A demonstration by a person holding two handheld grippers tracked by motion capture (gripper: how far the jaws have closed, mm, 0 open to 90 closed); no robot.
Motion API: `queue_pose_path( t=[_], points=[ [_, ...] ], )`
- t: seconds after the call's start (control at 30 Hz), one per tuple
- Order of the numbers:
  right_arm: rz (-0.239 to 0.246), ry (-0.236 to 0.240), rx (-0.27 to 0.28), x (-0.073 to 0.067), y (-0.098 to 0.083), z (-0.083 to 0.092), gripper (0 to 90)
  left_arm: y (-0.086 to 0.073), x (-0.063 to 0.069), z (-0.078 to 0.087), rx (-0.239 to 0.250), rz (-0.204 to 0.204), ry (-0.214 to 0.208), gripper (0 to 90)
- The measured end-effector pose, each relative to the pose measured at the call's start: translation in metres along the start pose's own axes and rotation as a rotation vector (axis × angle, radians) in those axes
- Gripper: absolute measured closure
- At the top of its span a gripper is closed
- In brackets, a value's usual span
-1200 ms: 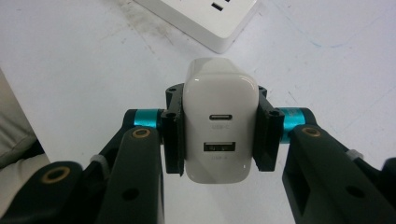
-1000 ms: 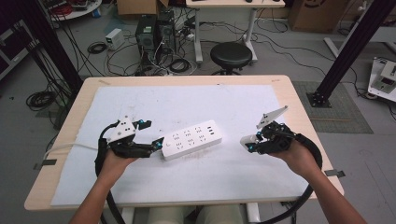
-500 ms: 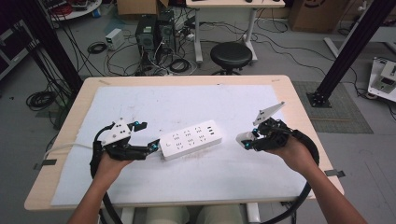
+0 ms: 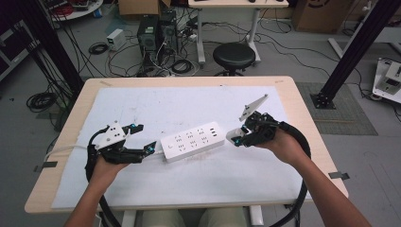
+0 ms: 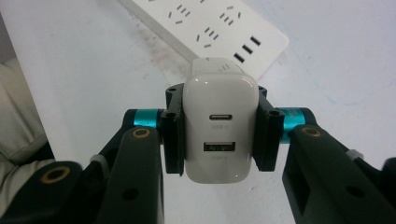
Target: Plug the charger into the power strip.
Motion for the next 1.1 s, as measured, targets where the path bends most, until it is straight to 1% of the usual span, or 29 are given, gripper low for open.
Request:
queue_pose_path(
  t=[0.1, 0.17, 0.2, 0.23, 0.27, 0.3, 0.33, 0.37, 0.4, 0.43, 0.47, 0.5, 0.53, 0.63, 0.9, 1.0, 1.1],
  points=[
    [0.032, 0.008, -0.005, 0.004, 0.011, -0.002, 63.6, -0.001, -0.002, 0.003, 0.001, 0.006, 0.003, 23.4],
    [0.086, 0.009, -0.012, 0.009, 0.023, -0.006, 63.6, -0.001, -0.002, 0.004, 0.002, 0.005, 0.005, 23.3],
    [0.086, 0.009, -0.012, 0.009, 0.023, -0.006, 63.6, -0.001, -0.002, 0.004, 0.002, 0.005, 0.005, 23.3],
    [0.126, 0.011, -0.021, 0.011, 0.031, -0.008, 63.6, -0.001, -0.002, 0.005, 0.004, 0.005, 0.007, 23.4],
    [0.126, 0.011, -0.021, 0.011, 0.031, -0.008, 63.6, -0.001, -0.003, 0.006, 0.0, 0.004, 0.007, 23.4],
    [0.156, 0.014, -0.032, 0.012, 0.039, -0.011, 63.6, -0.001, -0.003, 0.007, 0.005, 0.004, 0.01, 23.3],
    [0.156, 0.014, -0.032, 0.012, 0.039, -0.011, 63.6, -0.001, -0.003, 0.008, 0.004, 0.008, 0.011, 23.3],
    [0.176, 0.018, -0.047, 0.014, 0.047, -0.014, 63.6, -0.001, -0.003, 0.009, 0.006, 0.005, 0.013, 23.4],
    [0.176, 0.018, -0.047, 0.014, 0.047, -0.014, 63.6, -0.001, -0.003, 0.01, 0.007, 0.009, 0.013, 23.4],
    [0.192, 0.02, -0.062, 0.016, 0.053, -0.017, 63.6, -0.001, -0.003, 0.011, 0.006, 0.003, 0.015, 23.4],
    [0.199, 0.023, -0.065, 0.017, 0.056, -0.019, 63.6, -0.002, -0.003, 0.011, 0.007, 0.007, 0.015, 23.4],
    [0.199, 0.023, -0.065, 0.017, 0.056, -0.019, 63.6, -0.003, -0.003, 0.012, 0.009, 0.011, 0.018, 23.4],
    [0.202, 0.028, -0.069, 0.018, 0.058, -0.021, 63.6, -0.003, -0.003, 0.013, 0.007, 0.007, 0.018, 23.4],
    [0.216, 0.035, -0.084, 0.022, 0.065, -0.028, 63.6, -0.006, -0.004, 0.015, 0.013, 0.017, 0.021, 23.4],
    [0.252, 0.049, -0.092, 0.031, 0.076, -0.036, 63.6, -0.009, -0.007, 0.018, 0.032, 0.03, 0.03, 23.4],
    [0.266, 0.057, -0.115, 0.034, 0.08, -0.042, 63.6, -0.009, -0.008, 0.019, 0.04, 0.034, 0.03, 23.3],
    [0.292, 0.069, -0.139, 0.035, 0.084, -0.049, 63.6, -0.01, -0.009, 0.019, 0.042, 0.033, 0.027, 23.5]
  ],
)
Point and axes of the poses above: each handheld gripper's, and its own axes: z roughly backward along the jaws, y roughly out of its top, x roughly to its right, the point moved 5 cm from there along -z, roughly forward along the jaws, and after that the axes turned 12 degrees about z, right-handed, at the moved point
